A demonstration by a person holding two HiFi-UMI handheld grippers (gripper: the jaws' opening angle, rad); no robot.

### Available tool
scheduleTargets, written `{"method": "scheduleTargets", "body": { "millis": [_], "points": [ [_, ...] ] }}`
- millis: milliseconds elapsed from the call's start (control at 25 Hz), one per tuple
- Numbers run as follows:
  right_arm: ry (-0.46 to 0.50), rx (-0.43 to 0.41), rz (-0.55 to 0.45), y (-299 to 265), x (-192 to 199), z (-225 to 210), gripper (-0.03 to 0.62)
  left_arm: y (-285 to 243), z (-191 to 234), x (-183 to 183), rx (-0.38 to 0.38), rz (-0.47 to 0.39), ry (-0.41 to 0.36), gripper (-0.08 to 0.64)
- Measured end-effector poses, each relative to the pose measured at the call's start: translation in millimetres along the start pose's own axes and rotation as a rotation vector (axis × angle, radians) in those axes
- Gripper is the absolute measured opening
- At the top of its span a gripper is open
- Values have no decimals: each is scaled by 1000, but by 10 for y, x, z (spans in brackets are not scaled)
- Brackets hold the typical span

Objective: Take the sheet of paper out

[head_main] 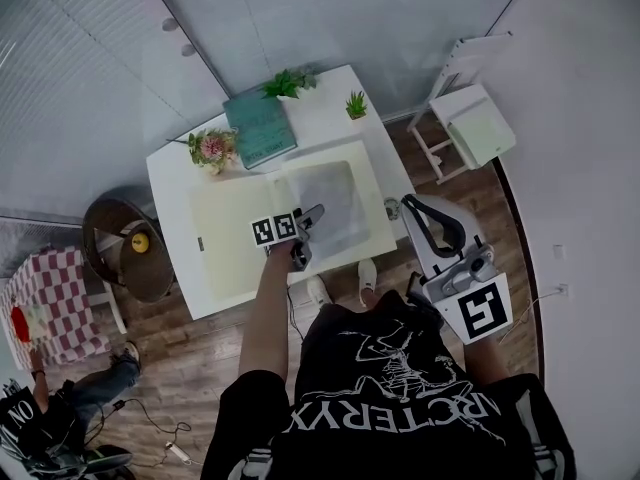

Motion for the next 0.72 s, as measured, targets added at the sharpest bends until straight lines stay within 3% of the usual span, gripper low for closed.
{"method": "scheduleTargets", "body": {
  "millis": [40, 160, 240, 400, 560, 720],
  "points": [
    [2, 1, 1, 4, -1, 2, 12, -10, 13, 16, -7, 11, 3, 338],
    [8, 5, 4, 26, 0, 4, 12, -56, 35, 125, -60, 78, -16, 112],
    [9, 10, 6, 54, -8, -1, 12, -84, -10, 173, -80, 96, -45, 23],
    [8, 13, -1, 89, -30, -21, 12, -35, -163, 110, -34, 38, -80, 12],
    [3, -15, -20, 42, -30, 15, 12, 315, -287, -1, 1, -73, -102, 11],
    [-14, -57, -38, -54, -20, 71, 12, 1011, -446, -98, -44, -202, -187, 11]
  ]
}}
Point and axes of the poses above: the fingertips, and each gripper's own axes: y backward along the fingers, z to its left, x out of its underside, the point moved 8 cm from there along y, backward along the fingers, and after that the axes turned 12 degrees about -y, right-handed, at the moved point
